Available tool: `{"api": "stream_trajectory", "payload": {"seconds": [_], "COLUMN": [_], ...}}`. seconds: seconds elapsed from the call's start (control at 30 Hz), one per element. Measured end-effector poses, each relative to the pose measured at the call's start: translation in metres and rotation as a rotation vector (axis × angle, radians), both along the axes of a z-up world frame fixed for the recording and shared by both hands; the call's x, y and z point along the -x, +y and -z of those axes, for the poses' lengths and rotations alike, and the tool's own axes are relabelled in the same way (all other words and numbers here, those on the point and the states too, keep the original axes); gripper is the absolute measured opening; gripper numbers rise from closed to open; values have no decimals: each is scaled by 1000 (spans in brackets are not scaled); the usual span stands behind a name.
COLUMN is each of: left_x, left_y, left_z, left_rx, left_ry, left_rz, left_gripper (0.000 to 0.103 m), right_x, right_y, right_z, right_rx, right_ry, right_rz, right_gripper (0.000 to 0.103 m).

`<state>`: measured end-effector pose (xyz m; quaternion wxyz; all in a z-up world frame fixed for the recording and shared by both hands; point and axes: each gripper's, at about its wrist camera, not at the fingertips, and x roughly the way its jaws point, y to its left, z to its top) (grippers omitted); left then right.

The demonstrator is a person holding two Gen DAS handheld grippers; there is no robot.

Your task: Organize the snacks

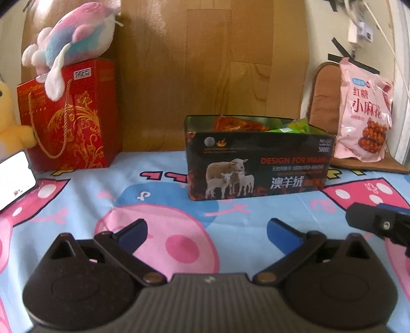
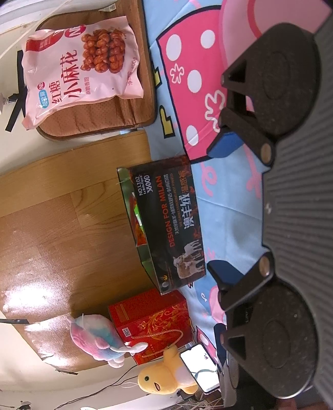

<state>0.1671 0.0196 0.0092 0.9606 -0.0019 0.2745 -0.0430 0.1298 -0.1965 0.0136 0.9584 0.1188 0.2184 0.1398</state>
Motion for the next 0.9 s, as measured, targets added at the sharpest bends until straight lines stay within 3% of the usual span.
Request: {"api": "stream_trajectory", "payload": {"seconds": [0.9], "left_x": [0], "left_y": [1], "left_z": [0], "left_rx": [3], "left_ry": [2], "left_rz": [-3], "left_gripper": [103], "right_x": [0], "right_y": [0], "right_z": [0], "right_rx": [2], "right_ry": [0], "right_rz": [-1], "right_gripper": [89]}}
